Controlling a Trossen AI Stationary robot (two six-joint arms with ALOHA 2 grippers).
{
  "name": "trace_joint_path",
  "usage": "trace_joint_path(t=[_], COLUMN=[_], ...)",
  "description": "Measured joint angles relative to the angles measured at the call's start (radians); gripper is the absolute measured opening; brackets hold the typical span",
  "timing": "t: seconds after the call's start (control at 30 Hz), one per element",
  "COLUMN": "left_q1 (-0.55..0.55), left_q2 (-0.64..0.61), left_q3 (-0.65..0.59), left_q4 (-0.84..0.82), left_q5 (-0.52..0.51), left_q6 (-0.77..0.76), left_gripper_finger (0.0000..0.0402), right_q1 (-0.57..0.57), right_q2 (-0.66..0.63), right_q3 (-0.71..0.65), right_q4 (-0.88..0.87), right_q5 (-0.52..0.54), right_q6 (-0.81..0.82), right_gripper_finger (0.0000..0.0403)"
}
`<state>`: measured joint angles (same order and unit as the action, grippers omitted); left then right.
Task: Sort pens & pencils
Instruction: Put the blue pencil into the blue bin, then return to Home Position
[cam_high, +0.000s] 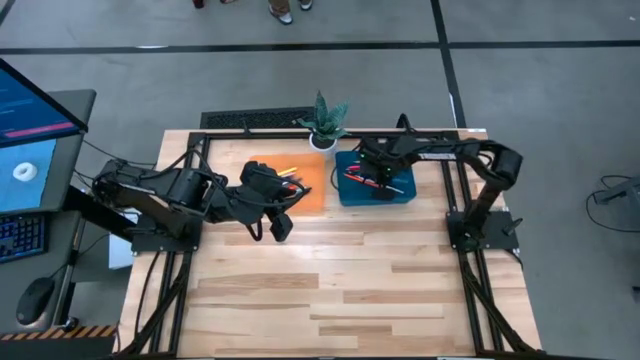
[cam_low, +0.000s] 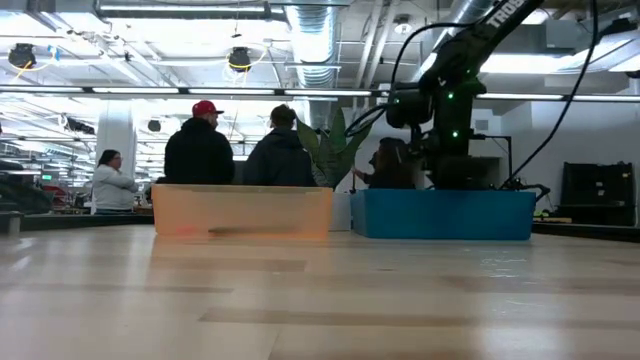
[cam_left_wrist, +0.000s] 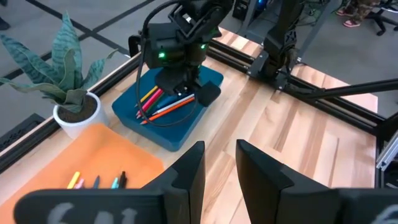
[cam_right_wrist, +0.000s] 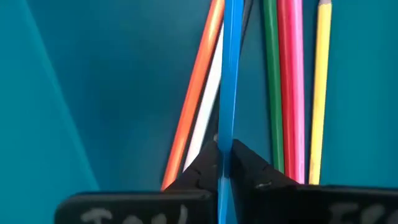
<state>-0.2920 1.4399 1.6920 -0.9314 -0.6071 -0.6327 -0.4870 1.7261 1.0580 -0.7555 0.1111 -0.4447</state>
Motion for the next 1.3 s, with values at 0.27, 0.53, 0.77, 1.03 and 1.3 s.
trace_joint_path(t=[0.27,0.53,0.77,1.03,1.3], left_q1=[0.000,0.005,-0.021,-0.061,-0.091], left_q2=[0.000,-0.019,-0.106,-0.219,-0.490], left_q3=[0.000,0.004,0.108,0.063,-0.464], left_q4=[0.000,-0.016,-0.045,-0.045,0.378], left_q5=[0.000,0.011,0.093,0.093,0.111], left_q6=[-0.003,-0.028,0.123,0.289,0.300], left_gripper_finger=[0.0080,0.0080,0.0080,0.0080,0.0080], right_q1=[0.000,-0.004,-0.002,0.103,0.249], right_q2=[0.014,-0.014,-0.422,-0.967,-1.399], right_q3=[0.041,0.187,0.239,0.232,0.035], right_q4=[-0.010,-0.136,-0.139,-0.130,-0.088], right_q5=[-0.013,-0.075,-0.178,-0.175,-0.152], right_q6=[-0.017,0.043,0.193,0.369,0.523], right_gripper_finger=[0.0088,0.0204,0.0229,0.0224,0.0225])
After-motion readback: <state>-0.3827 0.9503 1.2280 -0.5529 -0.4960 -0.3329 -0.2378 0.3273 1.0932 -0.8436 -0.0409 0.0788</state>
